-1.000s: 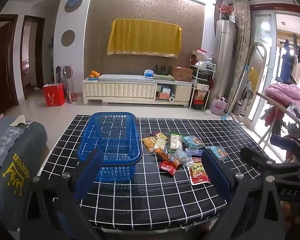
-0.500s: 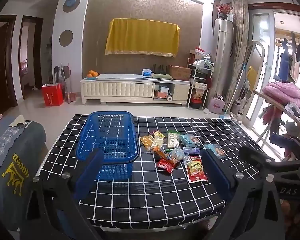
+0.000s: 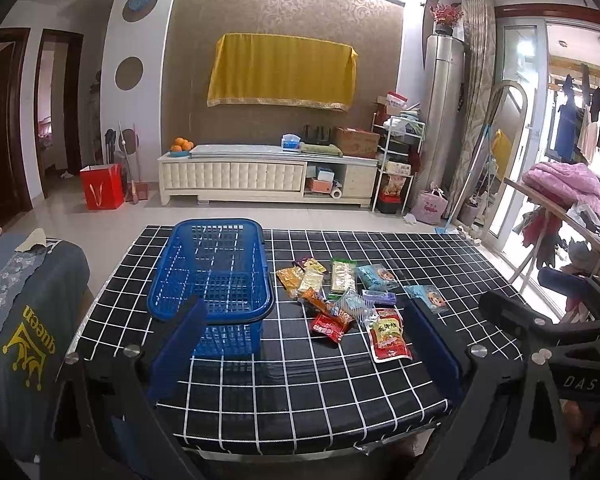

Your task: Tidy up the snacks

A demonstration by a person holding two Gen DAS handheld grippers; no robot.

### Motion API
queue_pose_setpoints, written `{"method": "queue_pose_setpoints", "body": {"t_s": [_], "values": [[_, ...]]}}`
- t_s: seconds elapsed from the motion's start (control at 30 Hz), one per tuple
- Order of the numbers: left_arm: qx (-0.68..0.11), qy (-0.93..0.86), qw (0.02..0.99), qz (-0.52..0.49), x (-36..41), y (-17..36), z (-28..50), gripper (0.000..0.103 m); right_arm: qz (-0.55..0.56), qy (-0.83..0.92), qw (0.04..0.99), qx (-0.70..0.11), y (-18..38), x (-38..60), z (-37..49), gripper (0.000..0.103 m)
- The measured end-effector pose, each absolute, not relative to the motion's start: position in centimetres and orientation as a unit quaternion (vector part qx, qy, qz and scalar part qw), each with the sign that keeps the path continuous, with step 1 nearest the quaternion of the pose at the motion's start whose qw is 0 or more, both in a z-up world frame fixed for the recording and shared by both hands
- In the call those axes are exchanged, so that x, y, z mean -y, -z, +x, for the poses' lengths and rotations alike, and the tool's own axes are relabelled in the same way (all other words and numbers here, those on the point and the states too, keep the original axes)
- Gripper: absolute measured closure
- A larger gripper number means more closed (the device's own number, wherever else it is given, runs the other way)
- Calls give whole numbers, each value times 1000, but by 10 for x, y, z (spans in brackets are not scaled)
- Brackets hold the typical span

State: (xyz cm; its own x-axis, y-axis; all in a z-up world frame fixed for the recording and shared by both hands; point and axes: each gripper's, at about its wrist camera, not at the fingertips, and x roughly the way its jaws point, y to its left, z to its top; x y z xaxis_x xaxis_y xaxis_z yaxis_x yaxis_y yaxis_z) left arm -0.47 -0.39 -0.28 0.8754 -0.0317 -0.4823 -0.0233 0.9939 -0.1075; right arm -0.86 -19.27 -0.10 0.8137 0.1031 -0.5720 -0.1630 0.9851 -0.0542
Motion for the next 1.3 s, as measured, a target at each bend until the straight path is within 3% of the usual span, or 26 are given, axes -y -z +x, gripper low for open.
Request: {"method": "queue_pose_setpoints", "body": {"t_s": [1.3], "values": [[-253, 6, 966, -57, 1, 3, -7, 6, -50, -70, 950, -299, 0, 193, -11, 0]]}}
